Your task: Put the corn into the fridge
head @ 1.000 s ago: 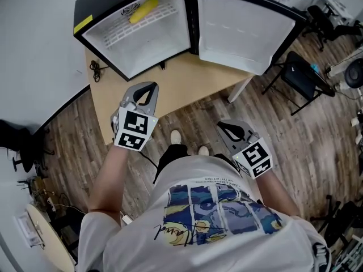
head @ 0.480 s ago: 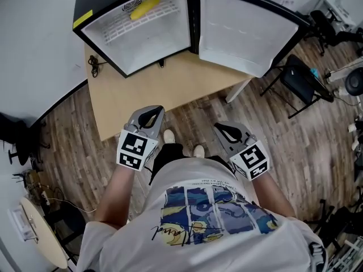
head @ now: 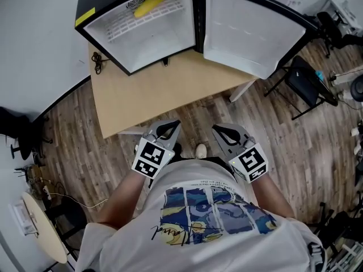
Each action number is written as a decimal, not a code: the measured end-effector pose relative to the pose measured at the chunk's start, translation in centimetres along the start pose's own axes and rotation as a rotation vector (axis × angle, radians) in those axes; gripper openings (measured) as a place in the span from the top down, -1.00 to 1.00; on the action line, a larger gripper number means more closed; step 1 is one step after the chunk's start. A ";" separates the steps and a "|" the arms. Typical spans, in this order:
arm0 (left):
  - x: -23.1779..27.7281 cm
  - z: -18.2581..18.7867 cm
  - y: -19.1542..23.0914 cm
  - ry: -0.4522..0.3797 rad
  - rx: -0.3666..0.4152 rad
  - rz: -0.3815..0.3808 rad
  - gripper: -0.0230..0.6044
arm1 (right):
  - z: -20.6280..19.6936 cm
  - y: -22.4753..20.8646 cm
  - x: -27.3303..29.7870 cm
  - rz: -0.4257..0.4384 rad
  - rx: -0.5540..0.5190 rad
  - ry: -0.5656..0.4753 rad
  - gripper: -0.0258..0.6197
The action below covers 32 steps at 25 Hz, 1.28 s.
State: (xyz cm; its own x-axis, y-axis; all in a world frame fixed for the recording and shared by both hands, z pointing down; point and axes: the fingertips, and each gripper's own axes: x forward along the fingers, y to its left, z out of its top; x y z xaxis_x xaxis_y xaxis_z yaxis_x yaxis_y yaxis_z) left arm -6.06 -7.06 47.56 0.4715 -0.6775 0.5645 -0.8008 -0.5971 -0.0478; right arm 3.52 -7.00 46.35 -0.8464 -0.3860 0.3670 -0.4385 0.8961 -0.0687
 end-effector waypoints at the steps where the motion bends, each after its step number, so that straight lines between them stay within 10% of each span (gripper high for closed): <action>1: 0.2 -0.1 -0.2 0.004 -0.003 -0.009 0.90 | 0.1 0.0 0.2 0.003 0.001 -0.004 0.88; 18: -1.8 0.7 2.6 -0.080 -0.022 -0.078 0.90 | 3.6 1.9 5.1 0.003 -0.036 0.012 0.88; 32: -10.4 -5.4 9.3 -0.114 -0.105 -0.164 0.90 | 8.3 10.6 12.8 -0.041 -0.095 0.049 0.88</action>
State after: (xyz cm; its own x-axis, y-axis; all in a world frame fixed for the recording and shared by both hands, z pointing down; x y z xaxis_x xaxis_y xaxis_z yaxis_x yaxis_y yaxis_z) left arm -20.44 -3.29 45.72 0.6323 -0.6227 0.4609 -0.7412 -0.6593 0.1262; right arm -14.45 -4.29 42.62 -0.8115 -0.4141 0.4123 -0.4399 0.8973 0.0352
